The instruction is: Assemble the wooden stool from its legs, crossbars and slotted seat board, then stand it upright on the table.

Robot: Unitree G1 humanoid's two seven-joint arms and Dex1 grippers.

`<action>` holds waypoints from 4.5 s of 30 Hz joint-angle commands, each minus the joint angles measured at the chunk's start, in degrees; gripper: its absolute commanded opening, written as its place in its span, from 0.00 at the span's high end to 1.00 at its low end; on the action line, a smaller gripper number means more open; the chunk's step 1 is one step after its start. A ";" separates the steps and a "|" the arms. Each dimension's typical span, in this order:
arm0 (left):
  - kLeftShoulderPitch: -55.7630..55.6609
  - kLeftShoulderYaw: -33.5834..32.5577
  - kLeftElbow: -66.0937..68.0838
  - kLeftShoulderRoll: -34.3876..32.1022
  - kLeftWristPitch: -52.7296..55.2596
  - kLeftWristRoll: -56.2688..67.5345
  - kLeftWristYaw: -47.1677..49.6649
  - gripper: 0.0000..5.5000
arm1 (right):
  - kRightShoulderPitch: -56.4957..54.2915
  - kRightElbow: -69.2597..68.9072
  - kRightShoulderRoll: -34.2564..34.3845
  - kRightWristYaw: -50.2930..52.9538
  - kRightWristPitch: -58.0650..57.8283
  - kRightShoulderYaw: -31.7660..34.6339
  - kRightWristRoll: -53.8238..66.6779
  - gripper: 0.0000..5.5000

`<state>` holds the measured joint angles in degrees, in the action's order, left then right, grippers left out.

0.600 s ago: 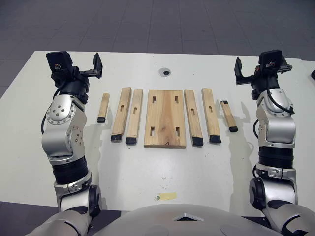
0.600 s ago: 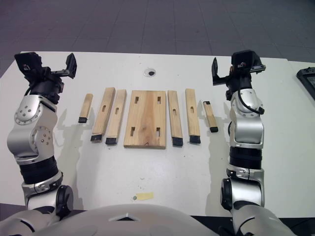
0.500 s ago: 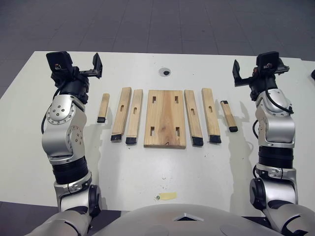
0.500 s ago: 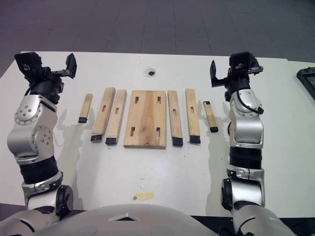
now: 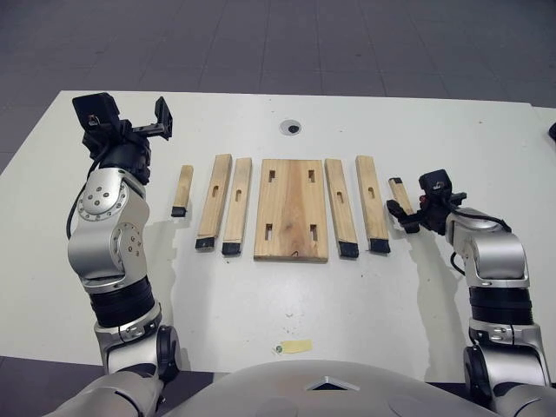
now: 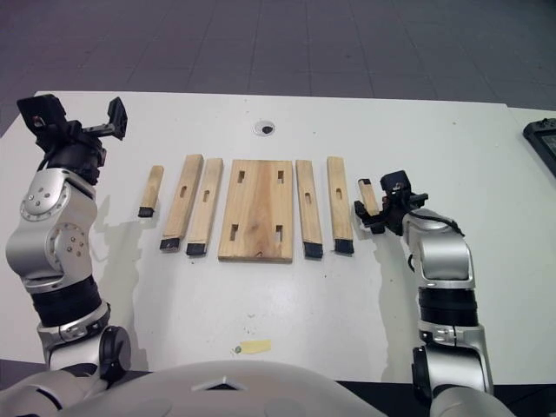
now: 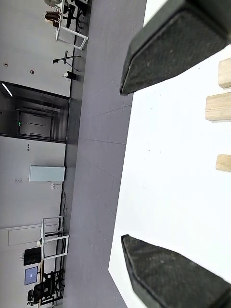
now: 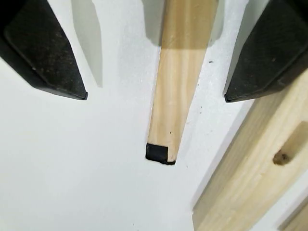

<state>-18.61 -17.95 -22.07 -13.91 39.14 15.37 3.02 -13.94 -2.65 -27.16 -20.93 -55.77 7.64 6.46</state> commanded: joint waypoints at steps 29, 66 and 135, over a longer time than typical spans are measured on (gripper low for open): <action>-2.47 -3.45 -3.45 0.23 12.98 2.55 3.45 0.02 | -10.76 5.81 -7.36 -0.98 -13.47 -2.53 4.40 0.76; -19.25 2.82 2.36 12.07 21.12 50.14 2.98 0.32 | -9.81 -15.00 8.68 -8.77 38.30 -14.09 7.34 0.76; 14.81 10.54 -4.14 7.71 -12.95 5.22 0.90 0.92 | -15.06 -1.57 13.91 15.40 38.28 4.24 6.75 0.02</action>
<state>-5.21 -9.08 -25.90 -6.94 27.32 22.25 4.29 -27.91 -4.88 -13.49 -6.08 -16.66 11.39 12.92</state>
